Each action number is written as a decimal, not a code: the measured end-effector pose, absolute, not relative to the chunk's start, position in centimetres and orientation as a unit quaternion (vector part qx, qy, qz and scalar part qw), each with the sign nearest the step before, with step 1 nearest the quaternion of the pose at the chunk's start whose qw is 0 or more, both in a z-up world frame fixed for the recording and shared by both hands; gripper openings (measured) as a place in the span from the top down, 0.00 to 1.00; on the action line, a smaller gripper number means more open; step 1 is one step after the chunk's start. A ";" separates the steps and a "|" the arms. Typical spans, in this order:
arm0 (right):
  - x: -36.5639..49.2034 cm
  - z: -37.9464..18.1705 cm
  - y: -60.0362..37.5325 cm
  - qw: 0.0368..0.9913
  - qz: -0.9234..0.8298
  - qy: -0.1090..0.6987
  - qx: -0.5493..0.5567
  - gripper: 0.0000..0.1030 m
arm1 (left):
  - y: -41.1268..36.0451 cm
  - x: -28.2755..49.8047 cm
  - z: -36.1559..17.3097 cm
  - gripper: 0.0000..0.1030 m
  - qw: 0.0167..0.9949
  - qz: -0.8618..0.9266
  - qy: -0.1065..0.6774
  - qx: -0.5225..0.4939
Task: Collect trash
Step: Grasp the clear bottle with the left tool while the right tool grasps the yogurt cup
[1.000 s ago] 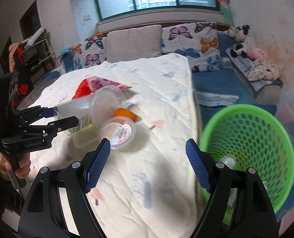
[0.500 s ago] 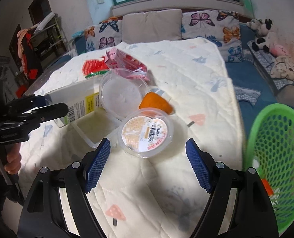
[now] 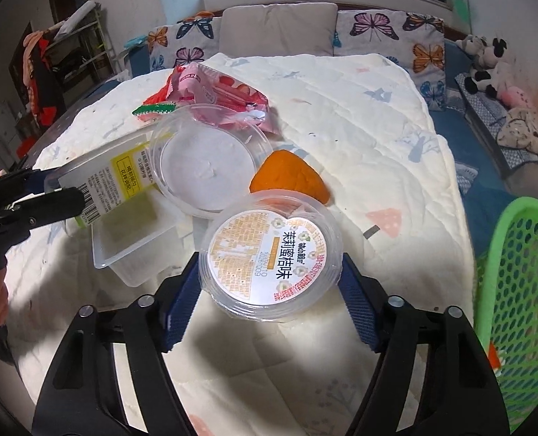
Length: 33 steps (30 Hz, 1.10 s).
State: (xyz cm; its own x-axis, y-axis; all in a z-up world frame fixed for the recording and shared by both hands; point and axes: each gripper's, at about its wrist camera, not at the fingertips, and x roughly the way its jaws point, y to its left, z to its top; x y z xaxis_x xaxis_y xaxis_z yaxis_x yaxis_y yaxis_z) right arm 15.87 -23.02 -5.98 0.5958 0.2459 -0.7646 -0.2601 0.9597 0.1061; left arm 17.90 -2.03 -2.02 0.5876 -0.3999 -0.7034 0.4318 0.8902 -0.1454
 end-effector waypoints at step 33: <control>10.5 -1.3 -25.4 0.910 0.142 0.388 0.016 0.37 | 2.0 14.6 1.0 0.50 0.898 -0.210 0.386 -0.025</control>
